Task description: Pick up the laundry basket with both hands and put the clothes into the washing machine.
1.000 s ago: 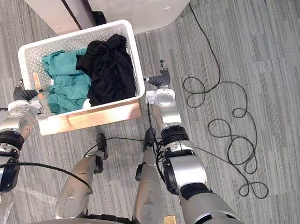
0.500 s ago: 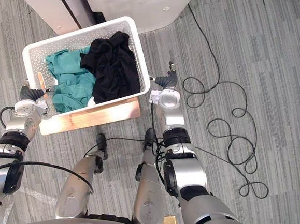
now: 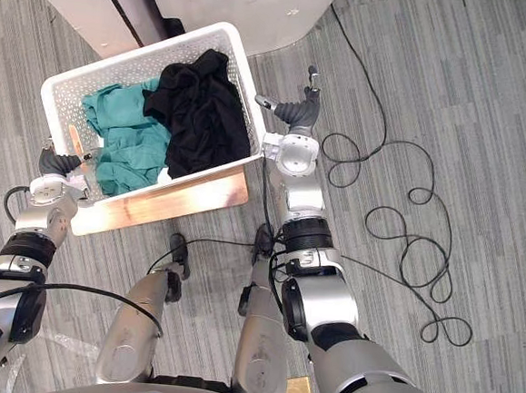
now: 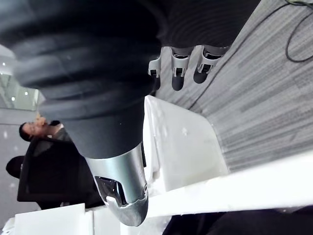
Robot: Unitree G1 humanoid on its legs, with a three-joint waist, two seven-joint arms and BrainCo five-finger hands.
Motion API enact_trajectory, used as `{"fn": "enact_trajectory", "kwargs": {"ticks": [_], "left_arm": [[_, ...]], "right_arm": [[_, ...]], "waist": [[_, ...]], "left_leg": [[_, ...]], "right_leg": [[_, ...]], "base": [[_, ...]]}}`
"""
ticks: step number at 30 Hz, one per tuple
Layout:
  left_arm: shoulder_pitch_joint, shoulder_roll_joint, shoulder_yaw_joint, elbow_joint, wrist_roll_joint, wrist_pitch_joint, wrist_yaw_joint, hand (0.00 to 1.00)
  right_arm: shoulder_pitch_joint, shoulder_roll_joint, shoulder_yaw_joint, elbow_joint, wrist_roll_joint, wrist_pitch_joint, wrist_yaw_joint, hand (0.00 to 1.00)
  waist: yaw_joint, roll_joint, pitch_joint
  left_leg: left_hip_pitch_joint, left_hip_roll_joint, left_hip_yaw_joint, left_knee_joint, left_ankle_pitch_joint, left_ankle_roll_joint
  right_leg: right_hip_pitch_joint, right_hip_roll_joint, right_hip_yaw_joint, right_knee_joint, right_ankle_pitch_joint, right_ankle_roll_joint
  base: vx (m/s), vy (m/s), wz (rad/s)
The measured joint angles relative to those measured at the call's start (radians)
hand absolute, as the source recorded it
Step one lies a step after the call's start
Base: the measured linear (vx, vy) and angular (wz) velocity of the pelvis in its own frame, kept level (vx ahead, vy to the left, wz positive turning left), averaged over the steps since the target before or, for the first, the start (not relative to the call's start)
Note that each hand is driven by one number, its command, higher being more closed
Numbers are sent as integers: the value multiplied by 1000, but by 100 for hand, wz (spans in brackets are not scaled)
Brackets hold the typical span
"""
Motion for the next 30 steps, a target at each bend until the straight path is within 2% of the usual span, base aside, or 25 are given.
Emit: {"fn": "enact_trajectory", "kwargs": {"ticks": [11, 19, 24, 30], "left_arm": [[3, -17, 4, -37, 15, -3, 1, 0], [0, -20, -8, -58, 17, -18, 2, 0], [-15, -18, -26, -76, 17, -36, 3, 0], [-26, -16, -36, -89, 17, -43, 3, 0]], "right_arm": [[-2, 18, 28, -23, -37, -1, 5, 0], [-18, 23, 67, 65, -78, 6, 43, 0], [-59, -1, 67, 130, -147, 5, 54, 0], [-69, -21, 68, 135, -165, 4, 57, 0]], "waist": [[-9, -3, 1], [0, -2, 1], [5, -2, 1], [6, -2, 1]], "left_leg": [[-19, -13, -15, -1, 4, 7], [-41, -13, -20, 5, 6, 8], [-69, -14, -37, 15, 13, 11], [-93, -18, -48, 12, 24, 12]], "right_leg": [[-13, -14, -13, 19, -7, 9], [-32, -15, -18, 25, -7, 9], [-48, -17, -32, 30, -6, 9], [-67, -21, -42, 31, -11, 15]], "base": [[-5, -28, 5], [0, -44, 2], [-8, -45, 8], [-13, -46, 6]]}}
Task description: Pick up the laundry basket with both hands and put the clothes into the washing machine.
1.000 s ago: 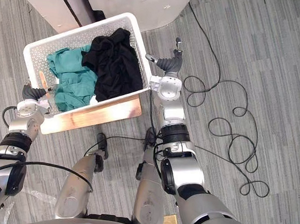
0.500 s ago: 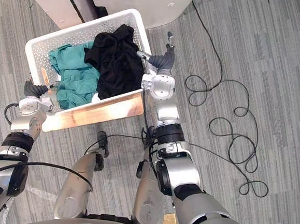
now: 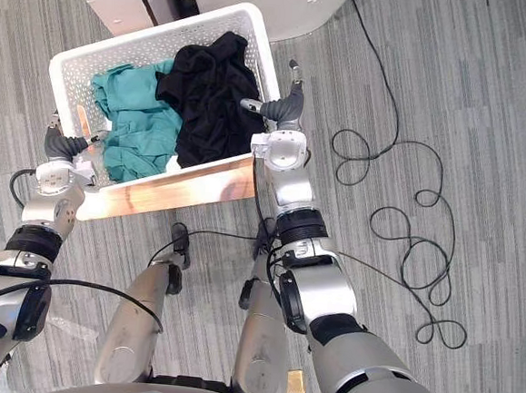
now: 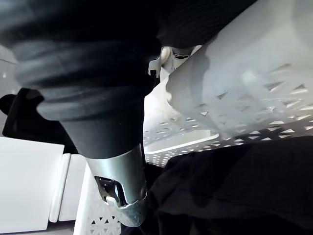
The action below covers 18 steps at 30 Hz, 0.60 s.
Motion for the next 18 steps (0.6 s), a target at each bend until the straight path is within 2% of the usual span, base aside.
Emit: {"fn": "enact_trajectory", "kwargs": {"ticks": [6, 7, 10, 11, 18], "left_arm": [[0, 10, -9, -3, 0, -4, 0, 0], [0, 11, -9, -3, -1, -4, 0, 0], [1, 16, -11, -1, -1, -4, 0, 0], [0, 18, -12, 0, -1, -4, 0, 100], [-4, 36, -51, 28, -11, -4, -14, 100]], "right_arm": [[0, -14, 22, 35, -77, 1, 27, 0], [1, -19, 32, 39, -90, 3, 30, 100], [4, -26, 49, 52, -125, 16, 63, 100], [4, -29, 51, 61, -138, 14, 73, 100], [-17, -66, 95, 128, -142, -7, 147, 100]], "waist": [[1, 0, 0], [1, 0, 0], [-1, 0, -1], [-2, 0, -1], [-6, 0, -5]], "left_leg": [[-5, 1, 1, 0, 4, -1], [-5, 1, 1, 0, 4, -1], [-5, 2, 1, 0, 5, -2], [-4, 2, 1, 0, 5, -2], [12, 3, -1, 0, 7, -1]], "right_leg": [[-8, 1, 1, 5, 6, -7], [-8, 1, 1, 5, 6, -7], [-8, 2, 2, 5, 6, -7], [-8, 3, 2, 5, 7, -8], [8, 4, 1, 3, 9, -10]], "base": [[-4, -52, 0], [-2, -48, -1], [-3, -54, -1], [-5, -64, 0], [-2, -53, 0]]}}
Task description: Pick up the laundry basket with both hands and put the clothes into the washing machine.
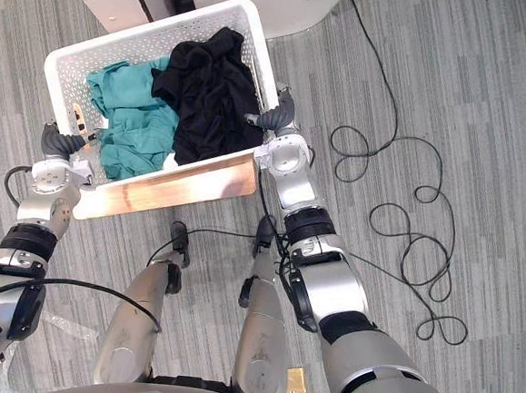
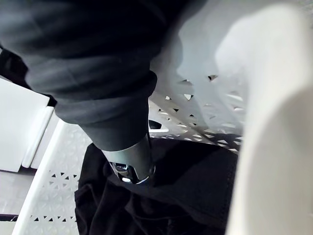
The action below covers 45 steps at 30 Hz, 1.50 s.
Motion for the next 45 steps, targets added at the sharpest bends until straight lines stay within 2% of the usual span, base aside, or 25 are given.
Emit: {"fn": "enact_trajectory", "kwargs": {"ticks": [4, 15, 24, 29, 32, 38, 41, 45], "left_arm": [[1, 0, -17, 47, -1, 19, 1, 100], [12, -7, -46, 89, -1, 57, 0, 100], [38, -27, -80, 117, 4, 84, -17, 100], [99, -27, -105, 107, 4, 99, -46, 100], [180, -27, -106, 27, 4, 119, -69, 100], [346, -32, -103, -179, 28, 119, -93, 100], [487, -67, -105, -262, 51, 119, -112, 100], [613, -136, -107, -310, 62, 119, -141, 100]], "right_arm": [[12, -28, 67, 35, 5, 1, 23, 100], [32, -32, 89, 69, 60, 9, 45, 100], [113, -20, 29, 70, 198, 31, 39, 100], [168, -8, 9, 51, 268, 41, 36, 100], [274, -10, -12, -97, 305, 50, 36, 100], [483, -27, -59, -329, 351, 46, 62, 100], [609, -29, -85, -393, 356, 46, 105, 100], [774, -31, -147, -479, 358, 41, 162, 100]], "waist": [[-1, -1, -16], [-5, -4, -23], [-9, -4, -23], [-26, -3, -23], [-36, -3, -23], [-60, -1, -35], [-67, 0, -116], [-81, 5, -188]], "left_leg": [[18, 0, 0, -11, 0, 0], [54, 0, 2, -14, 3, -2], [112, -1, 3, -17, 3, -3], [173, -2, 4, -31, 4, -4], [216, -3, 6, -49, 1, -9], [299, -7, 11, -93, 0, -20], [346, -11, 28, -135, 6, -19], [438, -13, 34, -193, 6, -21]], "right_leg": [[17, 1, -1, -4, 0, 0], [50, 2, 0, -7, 0, -1], [106, 2, -1, -7, -2, -3], [158, 2, 0, -7, -10, -5], [195, 3, 0, -7, -25, -11], [260, 4, -1, -11, -39, -5], [275, 7, 12, -11, -53, -2], [334, 8, 14, -3, -86, 3]], "base": [[10, -48, 0], [0, -49, 0], [-6, -35, 0], [-10, -17, -1], [0, 0, 0], [10, 0, -2], [102, 6, -13], [93, 15, -6]]}}
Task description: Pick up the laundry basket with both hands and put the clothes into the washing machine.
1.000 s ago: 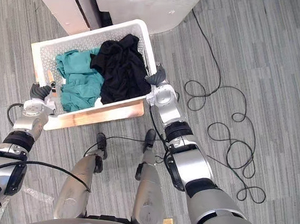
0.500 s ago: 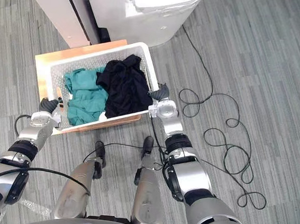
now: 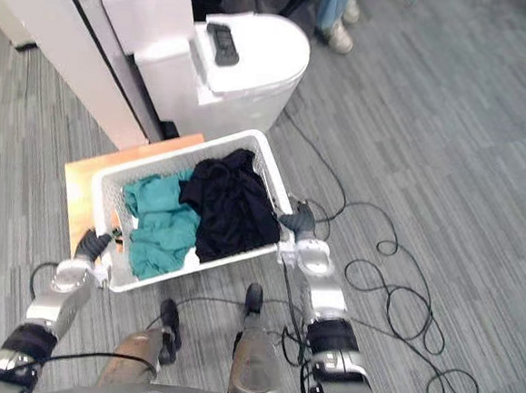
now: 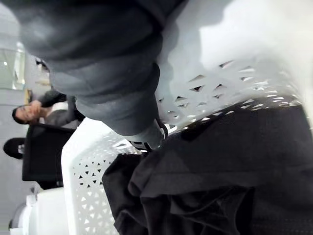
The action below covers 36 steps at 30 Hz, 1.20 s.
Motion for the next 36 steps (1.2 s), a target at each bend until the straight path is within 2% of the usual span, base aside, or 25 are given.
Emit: {"fn": "enact_trajectory", "kwargs": {"ticks": [4, 8, 10, 13, 15, 17, 18, 19, 20, 21, 22, 23, 24, 25, 27, 28, 29, 32, 34, 35, 36], "left_arm": [[78, -42, 1, -1, 21, 0, -8, 100], [154, -65, 19, -1, 30, 0, -13, 100], [181, -68, 25, -2, 36, 1, -13, 100], [220, -78, 36, -28, 39, 11, -13, 100], [231, -88, 36, -36, 45, 21, -13, 100], [232, -87, 37, -41, 58, 21, -13, 100], [238, -87, 43, -53, 59, 21, -13, 100], [248, -80, 56, -76, 60, 22, -13, 100], [253, -78, 59, -102, 62, 24, -13, 100], [267, -82, 60, -118, 66, 24, -13, 100], [289, -87, 60, -120, 68, 25, -13, 100], [300, -91, 59, -121, 68, 25, -13, 100], [301, -90, 59, -121, 68, 25, -13, 100], [296, -87, 63, -126, 69, 25, -13, 100], [295, -84, 73, -147, 69, 27, -13, 100], [286, -69, 76, -150, 69, 29, -13, 100], [295, -59, 74, -150, 72, 39, -13, 100], [302, -52, 55, -152, 88, 48, -13, 100], [301, -44, 51, -155, 103, 48, -13, 100], [299, -36, 51, -156, 117, 49, -13, 100], [291, -42, 49, -156, 128, 49, -14, 100]], "right_arm": [[104, 5, -19, -24, 0, -15, 29, 100], [178, 33, -20, -44, -1, -15, 40, 100], [205, 48, -19, -43, -1, -15, 44, 100], [240, 58, -20, -43, -1, -16, 47, 100], [259, 59, -28, -43, -1, -17, 48, 100], [259, 63, -30, -43, -1, -23, 48, 100], [255, 66, -28, -43, -1, -27, 48, 100], [252, 83, -27, -38, -1, -33, 47, 100], [250, 89, -32, -38, -1, -41, 47, 100], [249, 88, -30, -36, -1, -42, 49, 100], [255, 87, -27, -37, -2, -43, 55, 100], [268, 87, -28, -37, -3, -43, 61, 100], [275, 88, -28, -37, -2, -45, 61, 100], [278, 99, -31, -36, 0, -46, 60, 100], [276, 117, -38, -37, 0, -54, 59, 100], [270, 132, -42, -23, 0, -59, 58, 100], [280, 144, -43, -13, -1, -57, 57, 100], [331, 169, -67, -9, 0, -56, 39, 100], [344, 180, -71, -12, 0, -59, 39, 100], [358, 193, -72, -12, -1, -60, 37, 100], [357, 199, -80, -14, -1, -60, 34, 100]], "waist": [[-16, 3, -49], [-18, 10, -79], [-16, 16, -94], [-7, 34, -101], [-10, 39, -99], [2, 41, -98], [8, 48, -95], [-4, 34, -102], [-4, 30, -96], [8, 39, -99], [11, 57, -105], [6, 79, -119], [3, 86, -124], [-4, 94, -133], [-14, 65, -140], [-14, 22, -121], [-13, -2, -116], [-18, -28, -116], [-21, -42, -115], [-26, -55, -107], [-32, -48, -108]], "left_leg": [[58, -1, -7, -34, 1, -4], [79, 6, -9, -34, -4, -10], [66, 18, -12, -12, -18, -14], [9, 59, -35, 124, -78, -9], [-2, 71, -65, 191, -90, 3], [-12, 80, -66, 232, -92, 5], [-10, 86, -78, 216, -89, 2], [16, 59, -92, 136, -59, -20], [-16, 56, -94, 290, -102, 3], [-34, 67, -95, 428, -144, 5], [-28, 78, -107, 596, -204, -12], [10, 75, -136, 629, -231, -29], [34, 69, -155, 608, -260, -34], [63, 46, -199, 506, -312, -36], [90, 6, -240, 330, -360, -10], [95, -22, -226, 299, -344, 3], [104, -40, -218, 276, -323, 14], [98, -75, -189, 283, -310, 35], [85, -93, -150, 286, -302, 46], [79, -91, -125, 281, -288, 60], [82, -75, -86, 255, -262, 81]], "right_leg": [[44, -1, -12, 15, -32, 3], [65, 5, -15, 15, -41, 3], [66, 14, -17, 15, -46, -4], [73, 46, -28, 32, -66, -21], [70, 51, -55, 114, -109, -28], [43, 50, -50, 199, -156, -34], [30, 58, -41, 218, -173, -41], [23, 50, -10, 207, -180, -60], [13, 36, -15, 209, -163, -74], [8, 39, -13, 214, -152, -79], [10, 60, -6, 205, -137, -81], [4, 79, -2, 199, -128, -86], [-5, 86, 0, 199, -122, -86], [-31, 90, 6, 199, -107, -76], [-81, 79, 19, 171, -66, -65], [-87, 60, 44, 152, -48, -65], [-76, 56, 69, 114, -38, -65], [-69, 42, 124, 76, -40, -63], [-79, 40, 171, 45, -66, -50], [-84, 44, 185, 24, -136, -25], [-92, 44, 167, 25, -208, 24]], "base": [[45, 9, 6], [15, 4, 2], [-16, -20, -1], [-28, -42, 5], [-43, -47, 33], [-83, -45, 19], [-163, -38, 18], [-167, -19, 25], [-141, 6, 13], [-119, 16, -23], [-128, 44, -38], [-104, 76, -26], [-124, 133, -10], [-184, 152, -9], [-260, 163, -8], [-250, 107, -14], [-251, 77, -20], [-242, 103, -24], [-178, 136, -52], [-159, 121, -66], [-168, 82, -76]]}}
